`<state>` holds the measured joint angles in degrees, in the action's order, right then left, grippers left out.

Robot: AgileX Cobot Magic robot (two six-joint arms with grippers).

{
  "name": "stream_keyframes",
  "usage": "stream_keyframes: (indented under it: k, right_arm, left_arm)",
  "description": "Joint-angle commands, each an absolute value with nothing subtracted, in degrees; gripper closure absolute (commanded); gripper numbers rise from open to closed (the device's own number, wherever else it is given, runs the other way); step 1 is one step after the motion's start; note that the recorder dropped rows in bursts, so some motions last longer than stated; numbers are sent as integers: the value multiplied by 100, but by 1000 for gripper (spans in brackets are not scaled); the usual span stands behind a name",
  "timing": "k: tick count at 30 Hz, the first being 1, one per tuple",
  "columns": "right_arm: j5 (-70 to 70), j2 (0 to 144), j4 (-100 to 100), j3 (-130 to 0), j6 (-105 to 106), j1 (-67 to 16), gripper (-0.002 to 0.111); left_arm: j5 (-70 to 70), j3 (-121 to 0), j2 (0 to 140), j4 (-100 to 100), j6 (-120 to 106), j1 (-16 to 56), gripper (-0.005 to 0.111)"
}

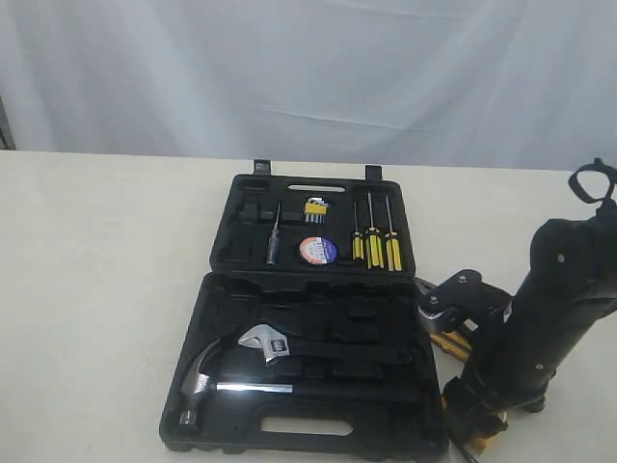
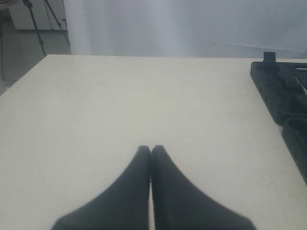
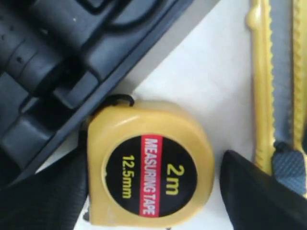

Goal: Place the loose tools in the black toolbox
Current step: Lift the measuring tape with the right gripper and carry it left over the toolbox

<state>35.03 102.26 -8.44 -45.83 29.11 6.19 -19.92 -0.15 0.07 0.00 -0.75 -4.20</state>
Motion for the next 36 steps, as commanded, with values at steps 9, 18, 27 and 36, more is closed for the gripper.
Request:
stream_keyframes:
  k: [9,18,27,36]
  right_arm:
    - [3799,10360,-823,-4831,2968,651,57]
    - [5599,10336,-694,-5922,2664,651,81]
    - [6653,9732,-415,-6856,2477,651,81]
    - [6719,9496,-472,-7734,2466,84,81]
  left_arm:
    - [-1962,0,0,0,-41,-393,107]
    - [-1962,0,0,0,-41,-393,107]
    - [-1962,0,0,0,-41,-393,107]
    - [-1962,0,0,0,-41,-393,107]
